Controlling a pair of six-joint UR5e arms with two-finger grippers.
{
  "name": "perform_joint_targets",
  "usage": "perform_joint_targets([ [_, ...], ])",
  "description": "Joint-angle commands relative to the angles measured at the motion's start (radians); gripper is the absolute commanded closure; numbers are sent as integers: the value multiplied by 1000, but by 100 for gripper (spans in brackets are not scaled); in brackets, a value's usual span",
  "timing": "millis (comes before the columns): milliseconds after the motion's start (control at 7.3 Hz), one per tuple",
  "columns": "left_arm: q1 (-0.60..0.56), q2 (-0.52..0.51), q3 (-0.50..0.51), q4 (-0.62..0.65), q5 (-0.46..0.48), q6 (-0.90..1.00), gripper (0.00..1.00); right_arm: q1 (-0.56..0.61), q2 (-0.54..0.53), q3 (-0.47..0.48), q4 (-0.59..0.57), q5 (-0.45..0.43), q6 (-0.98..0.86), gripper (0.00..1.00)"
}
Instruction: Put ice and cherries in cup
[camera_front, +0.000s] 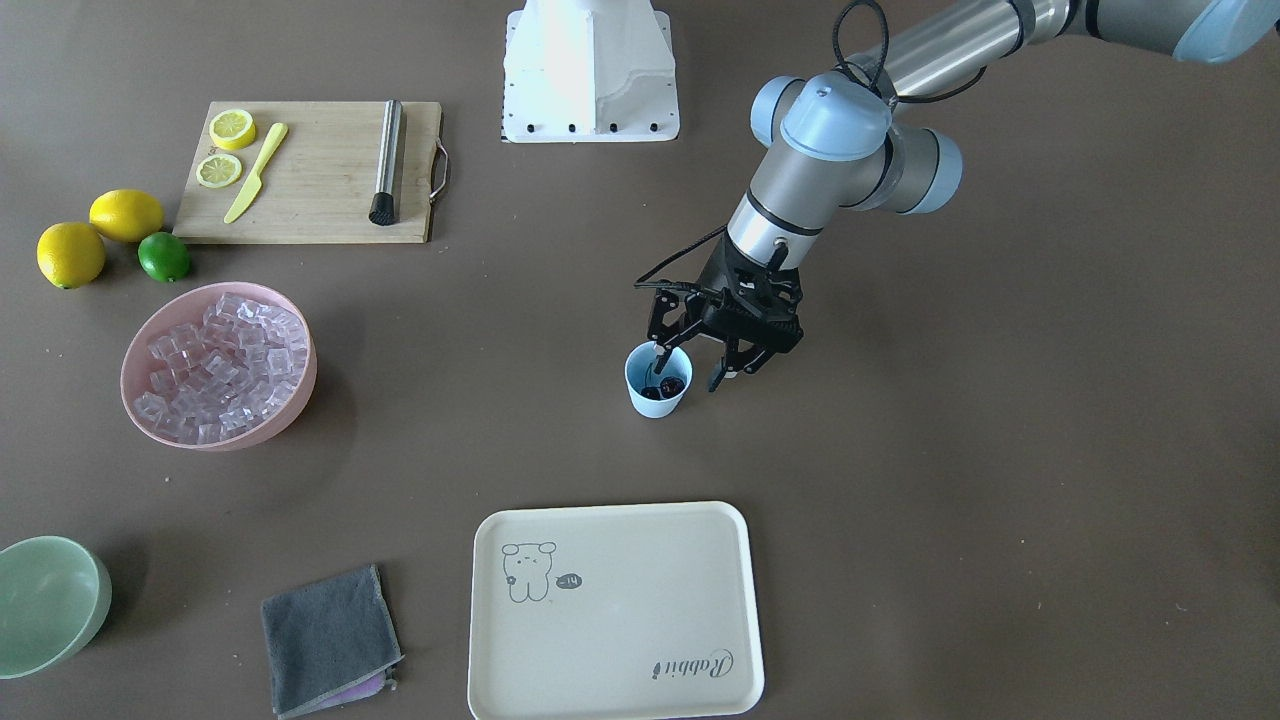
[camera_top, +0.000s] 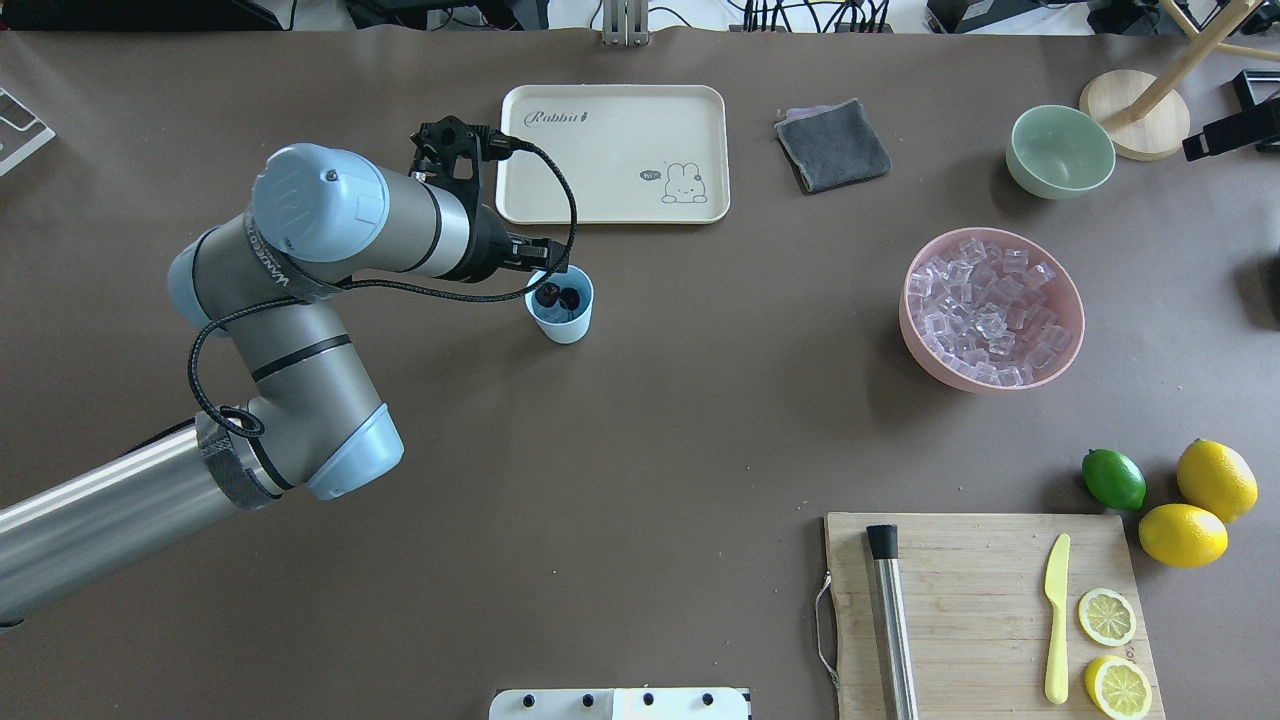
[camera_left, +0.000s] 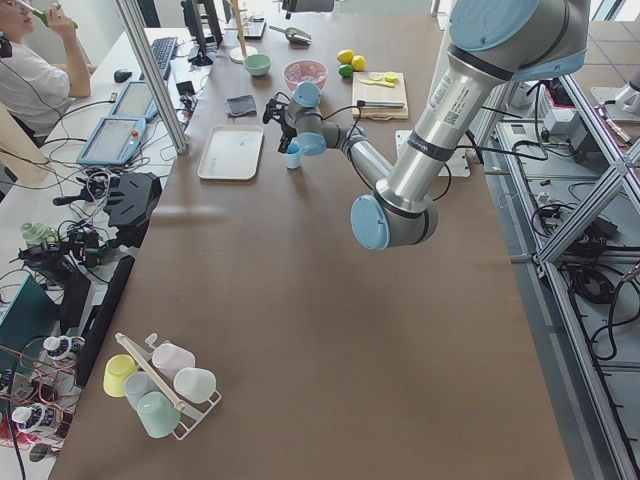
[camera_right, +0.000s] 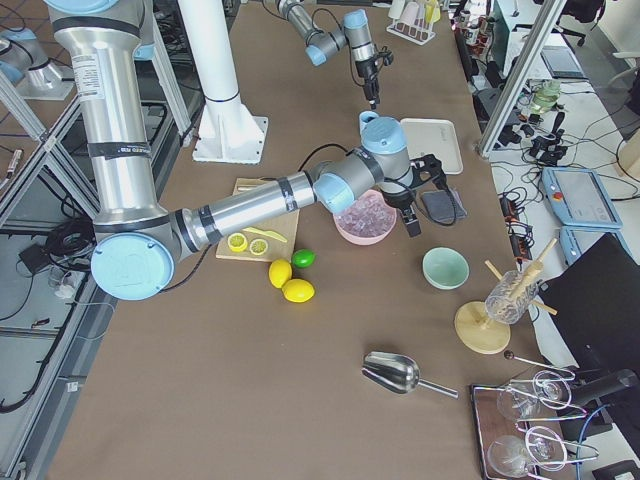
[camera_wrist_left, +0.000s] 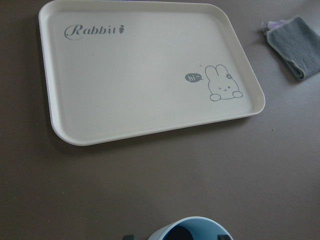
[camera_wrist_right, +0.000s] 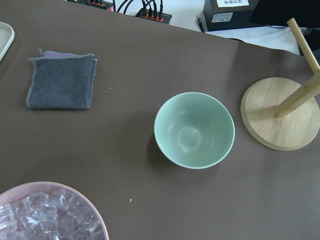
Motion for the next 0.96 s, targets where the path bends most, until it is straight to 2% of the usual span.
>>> perform_joint_targets([
  [0,-18,20,-53,11,-6,-18,2,8,1,0,0,6,-1,0],
  [137,-78,82,-90,19,-29,-9,2,10,-5,4,0,3,-1,0],
  [411,-307,193,-87,19,-299,111,2,8,-16,4,-3,3,-1,0],
  [685,-486,312,-73,46,-406,329,2,8,-18,0,-11,10,-1,0],
  [822,-567,319,-46,132,-460,464,2,8,-18,-7,-12,7,-1,0],
])
